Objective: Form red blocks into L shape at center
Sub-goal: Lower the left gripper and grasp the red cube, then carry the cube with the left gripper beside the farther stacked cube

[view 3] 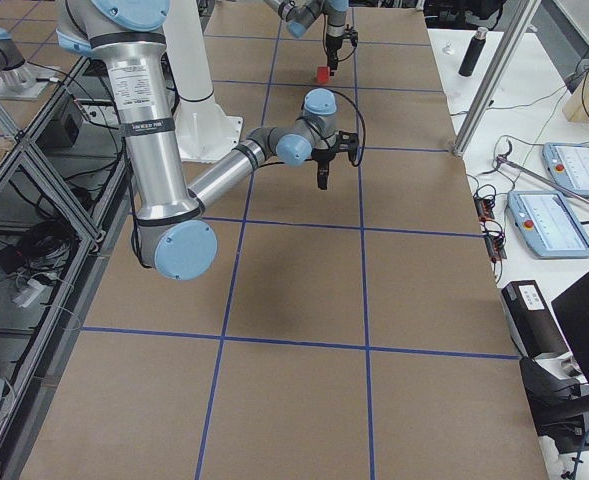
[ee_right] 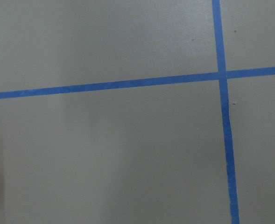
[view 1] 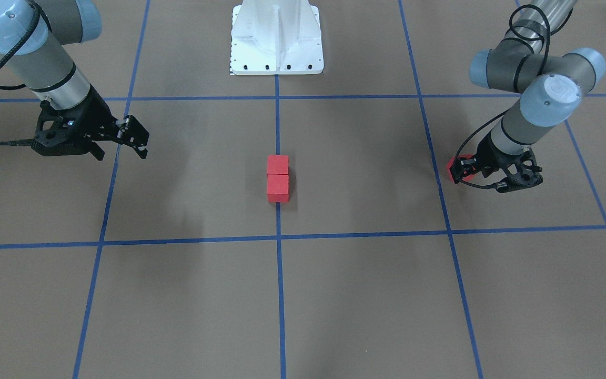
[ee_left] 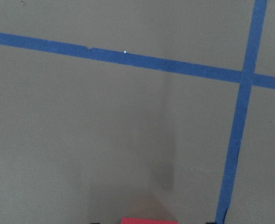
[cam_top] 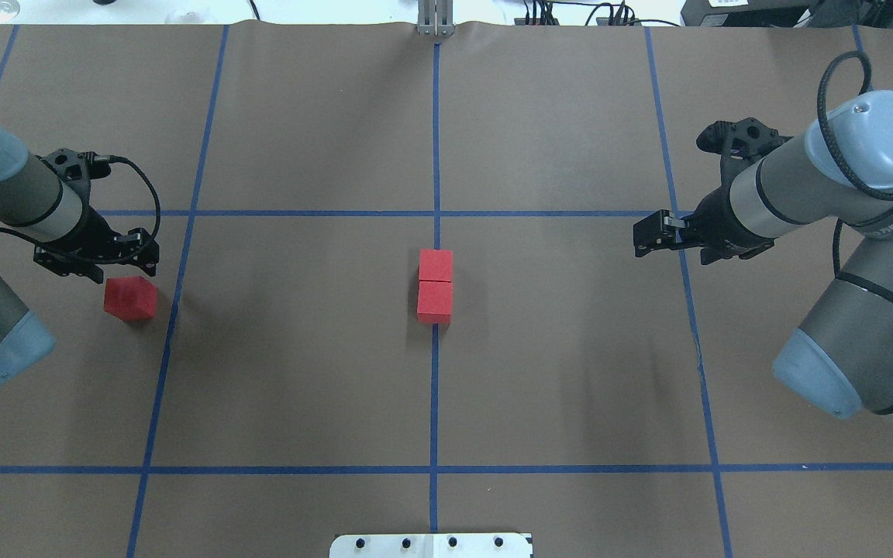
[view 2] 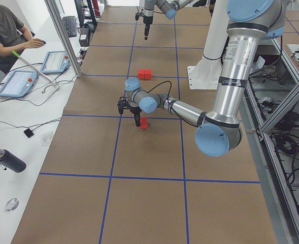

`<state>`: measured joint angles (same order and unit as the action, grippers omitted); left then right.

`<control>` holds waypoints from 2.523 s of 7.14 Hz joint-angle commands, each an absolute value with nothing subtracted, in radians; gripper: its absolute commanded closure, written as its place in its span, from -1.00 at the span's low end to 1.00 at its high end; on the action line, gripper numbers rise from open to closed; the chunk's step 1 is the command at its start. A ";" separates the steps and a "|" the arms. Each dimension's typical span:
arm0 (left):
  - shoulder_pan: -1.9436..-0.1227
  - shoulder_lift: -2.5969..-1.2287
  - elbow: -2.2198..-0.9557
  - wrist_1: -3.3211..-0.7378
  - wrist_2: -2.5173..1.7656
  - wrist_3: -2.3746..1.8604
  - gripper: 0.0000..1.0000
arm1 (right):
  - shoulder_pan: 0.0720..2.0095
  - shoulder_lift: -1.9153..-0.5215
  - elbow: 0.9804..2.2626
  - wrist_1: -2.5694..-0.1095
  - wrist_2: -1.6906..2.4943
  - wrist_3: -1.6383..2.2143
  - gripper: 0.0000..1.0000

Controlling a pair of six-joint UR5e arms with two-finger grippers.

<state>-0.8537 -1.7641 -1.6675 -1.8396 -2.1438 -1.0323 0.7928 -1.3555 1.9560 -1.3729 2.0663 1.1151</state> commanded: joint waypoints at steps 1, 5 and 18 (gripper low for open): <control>-0.842 -1.763 -1.670 -1.841 -2.145 -1.026 -0.58 | 0.792 -1.355 1.954 -1.373 2.066 1.115 -1.00; -0.831 -1.755 -1.681 -1.836 -2.146 -1.026 1.00 | 0.792 -1.355 1.953 -1.373 2.066 1.115 -1.00; -0.704 -2.341 -1.431 -1.664 -2.086 -2.406 1.00 | 0.792 -1.359 1.936 -1.374 2.065 1.115 -1.00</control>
<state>-0.7156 -2.3323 -1.4358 -1.6417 -2.0811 -2.2941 0.7909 -1.3580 1.9395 -1.3744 2.0641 1.1152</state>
